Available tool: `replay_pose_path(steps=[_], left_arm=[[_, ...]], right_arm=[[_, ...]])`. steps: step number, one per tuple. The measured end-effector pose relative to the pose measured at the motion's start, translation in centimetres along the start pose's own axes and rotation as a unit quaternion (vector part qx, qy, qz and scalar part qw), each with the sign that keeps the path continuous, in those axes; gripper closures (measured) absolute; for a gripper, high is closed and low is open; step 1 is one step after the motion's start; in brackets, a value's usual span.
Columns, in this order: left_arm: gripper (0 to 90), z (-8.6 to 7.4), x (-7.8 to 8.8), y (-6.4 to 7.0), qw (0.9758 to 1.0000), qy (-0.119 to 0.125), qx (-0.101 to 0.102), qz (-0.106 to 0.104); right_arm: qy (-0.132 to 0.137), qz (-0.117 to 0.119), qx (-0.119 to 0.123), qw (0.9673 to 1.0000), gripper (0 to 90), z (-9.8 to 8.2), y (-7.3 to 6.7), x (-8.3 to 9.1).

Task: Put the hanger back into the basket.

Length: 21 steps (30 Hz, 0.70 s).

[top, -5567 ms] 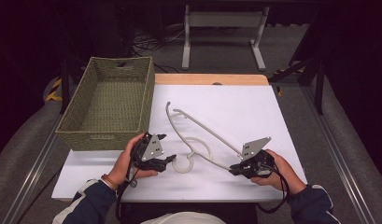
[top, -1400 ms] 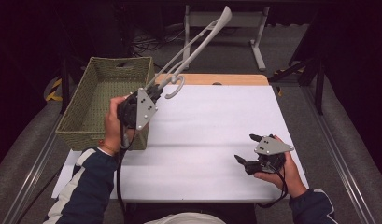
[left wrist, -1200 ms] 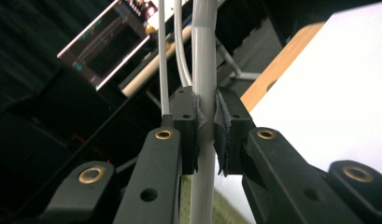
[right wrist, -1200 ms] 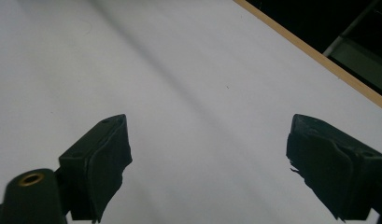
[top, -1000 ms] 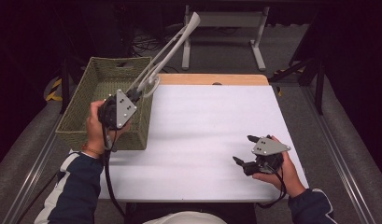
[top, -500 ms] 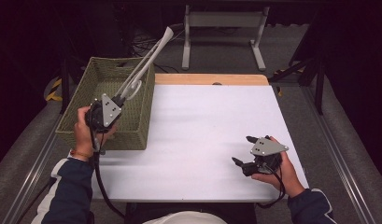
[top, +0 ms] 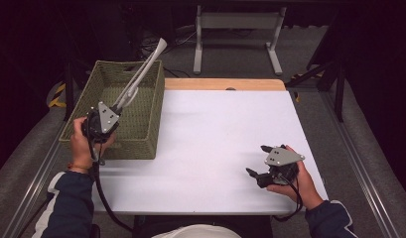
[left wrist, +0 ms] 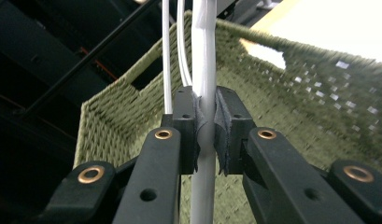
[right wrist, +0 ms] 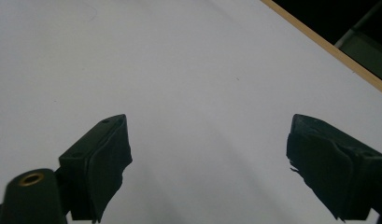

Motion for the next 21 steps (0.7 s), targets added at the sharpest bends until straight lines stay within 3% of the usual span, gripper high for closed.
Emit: replay_pose_path(steps=[8, 15, 21], left_arm=[[80.0, -1.4, 0.0, -0.3, 0.9994, -0.032, -0.006, 0.003], [79.7, -2.9, -0.1, -0.8, 0.9987, -0.047, 0.02, -0.011], [79.0, -2.9, -0.6, -0.6, 0.9983, -0.052, 0.025, -0.014]], right_arm=[[-0.009, 0.001, 0.003, 1.0, 14.0, -0.1, -0.2, -0.2], [-0.016, 0.002, 0.006, 0.9998, 14.0, -0.3, -0.2, -0.3], [-0.024, 0.004, 0.012, 0.9996, 14.0, -0.4, -0.3, -0.5]])
Point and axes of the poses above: each handheld gripper's, and its own axes: x roughly backward along the jaws, z roughly out of its top, y roughly to its right, the point moved 4 cm from there along -x, roughly forward along the jaws, and after that the axes turned 14 degrees about -x, right-handed, at the moved point
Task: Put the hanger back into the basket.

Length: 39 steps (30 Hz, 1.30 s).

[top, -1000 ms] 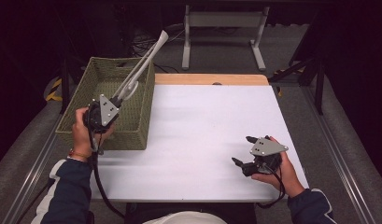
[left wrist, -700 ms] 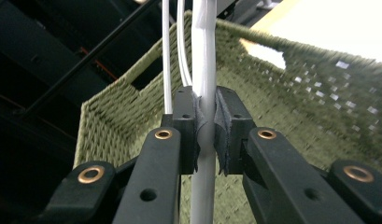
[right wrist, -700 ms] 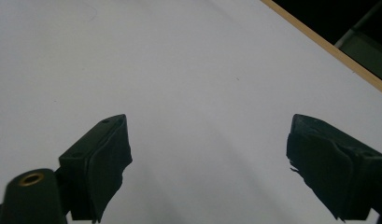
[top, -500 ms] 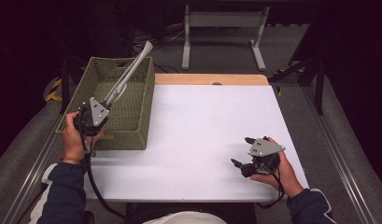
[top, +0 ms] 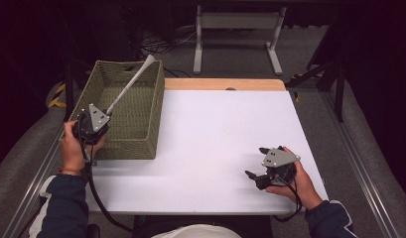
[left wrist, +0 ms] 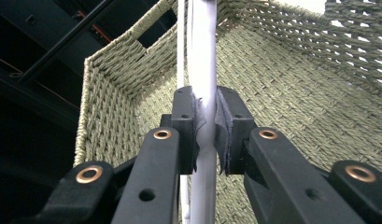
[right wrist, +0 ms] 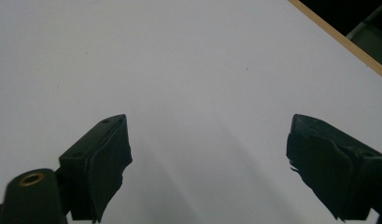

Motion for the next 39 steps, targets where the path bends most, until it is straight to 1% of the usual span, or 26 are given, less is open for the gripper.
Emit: replay_pose_path(steps=[1, 2, 4, 5, 7, 8, 9, 10, 12, 13, 14, 15, 17, 18, 19, 20, 23, 26, 28, 29, 30, 31, 33, 34, 35, 39], left_arm=[[78.6, 0.0, -0.1, 0.0, 1.0, -0.001, -0.001, -0.006], [78.1, 0.0, -0.2, 0.1, 1.0, 0.0, 0.004, -0.009], [77.5, 0.0, -0.3, 0.2, 0.9999, -0.002, 0.003, -0.013], [76.7, 0.1, -0.3, 0.2, 1.0, -0.002, 0.0, -0.008], [75.2, 0.2, 0.0, 0.1, 0.9998, 0.018, 0.011, -0.005], [73.0, 0.4, 0.2, 0.0, 0.9995, 0.026, 0.015, -0.001], [69.4, 0.5, 0.3, 0.0, 0.9994, 0.03, 0.019, -0.001], [68.9, 0.6, 0.5, 0.0, 0.9989, 0.04, 0.021, -0.006], [67.2, 0.7, 0.6, 0.1, 0.9987, 0.045, 0.021, -0.006], [65.1, 0.8, 0.7, 0.2, 0.9981, 0.054, 0.028, -0.01], [63.6, 0.8, 0.7, 0.2, 0.9981, 0.054, 0.028, -0.01], [62.7, 1.0, 0.9, 0.3, 0.9971, 0.067, 0.033, -0.015], [60.4, 1.1, 1.1, 0.5, 0.9957, 0.082, 0.036, -0.022], [59.0, 1.2, 1.2, 0.5, 0.9954, 0.087, 0.032, -0.021], [57.0, 1.2, 1.2, 0.5, 0.9954, 0.087, 0.032, -0.021], [57.0, 1.3, 1.3, 0.6, 0.9943, 0.096, 0.038, -0.024], [51.8, 1.7, 1.8, 0.8, 0.9918, 0.119, 0.038, -0.028], [41.3, 2.3, 2.4, 1.1, 0.9885, 0.14, 0.048, -0.032], [34.3, 2.5, 2.5, 1.2, 0.9874, 0.146, 0.052, -0.033], [30.4, 2.5, 2.5, 1.2, 0.9874, 0.146, 0.052, -0.033], [24.6, 2.7, 2.6, 1.3, 0.9867, 0.15, 0.055, -0.031], [22.1, 3.0, 2.8, 1.5, 0.9849, 0.159, 0.058, -0.037], [18.4, 3.3, 3.1, 1.8, 0.9831, 0.169, 0.058, -0.041], [16.1, 3.3, 3.1, 1.8, 0.9831, 0.169, 0.058, -0.041], [16.1, 3.5, 3.2, 1.9, 0.9827, 0.171, 0.058, -0.042], [12.2, 4.1, 3.7, 2.5, 0.9776, 0.193, 0.062, -0.056]], right_arm=[[-0.001, 0.0, 0.001, 1.0, 14.0, 0.0, 0.0, 0.0], [-0.002, 0.0, 0.002, 1.0, 14.0, 0.0, 0.0, 0.0], [-0.003, 0.001, 0.001, 1.0, 14.0, -0.1, 0.0, 0.0], [-0.003, 0.0, 0.001, 1.0, 14.1, -0.1, 0.0, 0.0], [-0.002, 0.0, 0.002, 1.0, 14.1, 0.0, -0.1, 0.0], [-0.001, 0.0, 0.001, 1.0, 14.2, 0.0, 0.0, 0.0], [-0.001, -0.001, 0.001, 1.0, 14.2, 0.0, 0.0, 0.0], [0.0, -0.001, 0.001, 1.0, 14.3, 0.0, 0.0, 0.0], [0.004, -0.003, 0.002, 1.0, 14.9, 0.0, 0.0, 0.0], [0.019, -0.014, -0.002, 0.9997, 16.5, 0.1, 0.1, 0.1], [0.027, -0.019, -0.006, 0.9995, 16.5, 0.2, 0.1, 0.1], [0.035, -0.021, -0.009, 0.9991, 16.5, 0.3, 0.2, 0.2], [0.049, -0.024, -0.013, 0.9984, 16.5, 0.4, 0.2, 0.3], [0.056, -0.026, -0.014, 0.998, 16.5, 0.4, 0.2, 0.4], [0.056, -0.026, -0.014, 0.998, 16.5, 0.4, 0.2, 0.4], [0.062, -0.026, -0.015, 0.9976, 16.5, 0.5, 0.2, 0.5], [0.075, -0.03, -0.018, 0.9965, 16.5, 0.6, 0.3, 0.7], [0.086, -0.035, -0.024, 0.9954, 16.5, 0.7, 0.4, 0.8], [0.09, -0.037, -0.025, 0.995, 16.4, 0.7, 0.4, 0.8], [0.091, -0.037, -0.025, 0.9948, 16.4, 0.7, 0.4, 0.9], [0.093, -0.037, -0.025, 0.9947, 16.4, 0.8, 0.3, 0.9], [0.094, -0.038, -0.025, 0.9946, 16.3, 0.8, 0.3, 0.8], [0.097, -0.038, -0.026, 0.9942, 16.3, 0.8, 0.3, 0.8], [0.097, -0.038, -0.026, 0.9942, 16.3, 0.8, 0.3, 0.8], [0.097, -0.037, -0.028, 0.9942, 16.3, 0.8, 0.3, 0.8], [0.101, -0.038, -0.027, 0.9938, 16.3, 0.8, 0.2, 0.9]])
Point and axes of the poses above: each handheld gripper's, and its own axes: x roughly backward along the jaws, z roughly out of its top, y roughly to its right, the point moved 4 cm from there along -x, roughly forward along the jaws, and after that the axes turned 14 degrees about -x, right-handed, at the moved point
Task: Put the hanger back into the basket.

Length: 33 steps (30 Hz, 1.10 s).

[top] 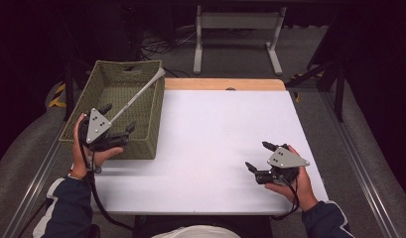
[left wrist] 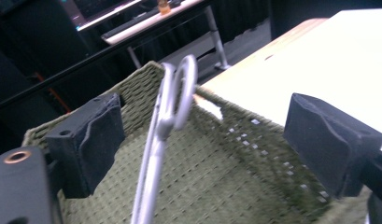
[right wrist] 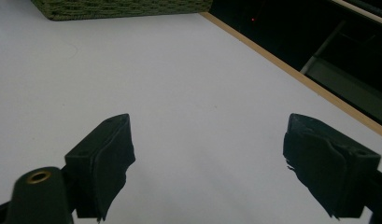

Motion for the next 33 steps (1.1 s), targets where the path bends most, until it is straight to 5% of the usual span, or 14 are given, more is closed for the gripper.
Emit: replay_pose_path(steps=[12, 17, 33], left_arm=[[6.3, 1.3, 0.3, 2.2, 0.9983, 0.044, 0.005, -0.038], [5.2, 1.5, 0.4, 3.2, 0.9956, 0.064, 0.014, -0.067], [3.4, 3.0, 1.0, 6.4, 0.9898, 0.099, -0.017, -0.101]], right_arm=[[0.014, -0.01, -0.019, 0.9997, 13.0, 0.3, 0.1, 0.1], [0.02, -0.012, -0.018, 0.9995, 13.0, 0.4, 0.0, 0.2], [0.026, 0.0, -0.015, 0.9995, 13.2, 0.5, -1.1, 0.2]])
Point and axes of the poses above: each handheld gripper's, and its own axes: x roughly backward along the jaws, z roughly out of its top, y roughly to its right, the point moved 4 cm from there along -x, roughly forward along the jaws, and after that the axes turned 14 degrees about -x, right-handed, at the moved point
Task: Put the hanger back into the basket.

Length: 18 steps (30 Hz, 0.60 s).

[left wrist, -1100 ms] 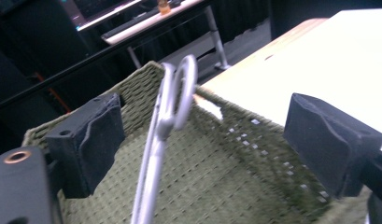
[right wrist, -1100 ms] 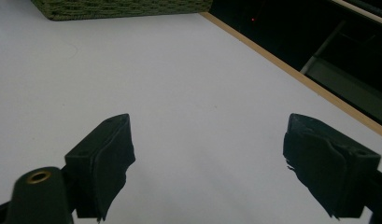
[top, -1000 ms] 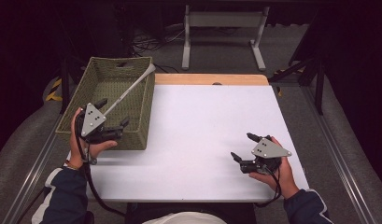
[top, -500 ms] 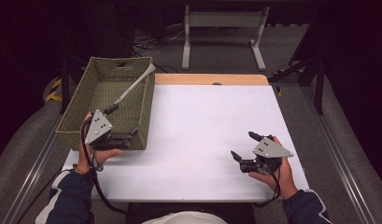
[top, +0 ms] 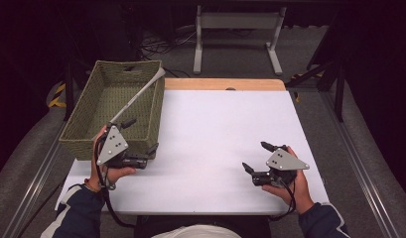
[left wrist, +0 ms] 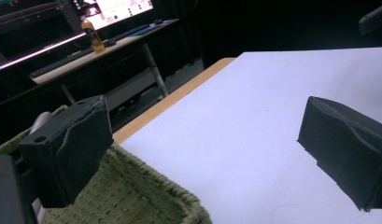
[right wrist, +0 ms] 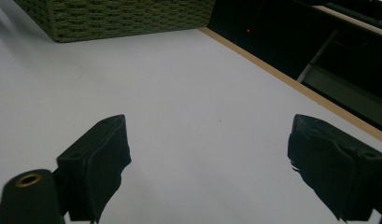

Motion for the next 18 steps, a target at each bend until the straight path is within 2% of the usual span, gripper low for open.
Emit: replay_pose_path(steps=[6, 15, 16, 18], left_arm=[[3.4, 0.5, -0.3, 1.3, 0.9997, 0.003, -0.019, -0.012], [3.1, 0.5, -0.5, 2.7, 0.9994, 0.007, -0.014, -0.03], [3.1, 0.5, -0.4, 2.9, 0.9993, 0.007, -0.02, -0.03], [3.7, 0.4, -0.4, 3.3, 0.9993, 0.008, -0.019, -0.031]], right_arm=[[0.0, 0.002, 0.003, 1.0, 13.3, -0.1, -0.3, -0.1], [0.002, 0.006, 0.003, 1.0, 13.3, -0.3, -0.8, 0.0], [0.002, 0.007, 0.004, 1.0, 13.3, -0.3, -1.0, 0.0], [0.0, 0.008, 0.005, 1.0, 13.3, -0.4, -1.1, 0.0]])
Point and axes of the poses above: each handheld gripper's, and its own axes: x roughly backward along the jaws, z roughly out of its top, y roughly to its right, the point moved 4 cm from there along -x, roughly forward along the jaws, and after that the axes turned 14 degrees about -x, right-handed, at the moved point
